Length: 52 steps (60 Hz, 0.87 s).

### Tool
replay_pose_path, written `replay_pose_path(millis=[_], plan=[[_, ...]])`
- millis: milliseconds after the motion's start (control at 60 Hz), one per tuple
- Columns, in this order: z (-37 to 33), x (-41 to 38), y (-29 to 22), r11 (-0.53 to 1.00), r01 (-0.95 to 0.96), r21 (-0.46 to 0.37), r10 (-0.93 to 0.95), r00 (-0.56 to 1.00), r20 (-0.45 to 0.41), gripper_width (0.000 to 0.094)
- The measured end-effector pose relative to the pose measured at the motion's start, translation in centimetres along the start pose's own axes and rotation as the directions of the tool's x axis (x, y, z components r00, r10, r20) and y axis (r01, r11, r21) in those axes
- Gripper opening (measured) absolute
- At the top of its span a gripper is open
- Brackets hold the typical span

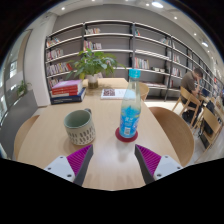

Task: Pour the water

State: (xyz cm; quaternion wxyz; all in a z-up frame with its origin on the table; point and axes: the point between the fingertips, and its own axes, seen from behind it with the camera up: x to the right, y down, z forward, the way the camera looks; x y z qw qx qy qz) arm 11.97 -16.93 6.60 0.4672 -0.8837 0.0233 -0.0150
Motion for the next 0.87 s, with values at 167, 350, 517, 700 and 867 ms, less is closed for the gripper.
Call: replay_pose_path(millis=[167, 350, 517, 700, 867], plan=[[-4.8, -5.3, -2.5, 0.999, -0.035, 0.006, 0.034, 0.998, 0.044, 0.0858], [-8.7, -8.9, -6.6, 0.998, -0.045, 0.043, 0.042, 0.997, 0.061, 0.0866], [-11.1, -9.9, -8.7, 0.997, -0.011, 0.078, 0.006, 0.998, 0.055, 0.0865], [-12.5, -10.4, -8.9, 0.997, 0.006, 0.070, -0.010, 0.999, 0.047, 0.0858], [-12.7, -10.4, -8.7, 0.998, 0.007, 0.060, -0.009, 0.999, 0.038, 0.0864]])
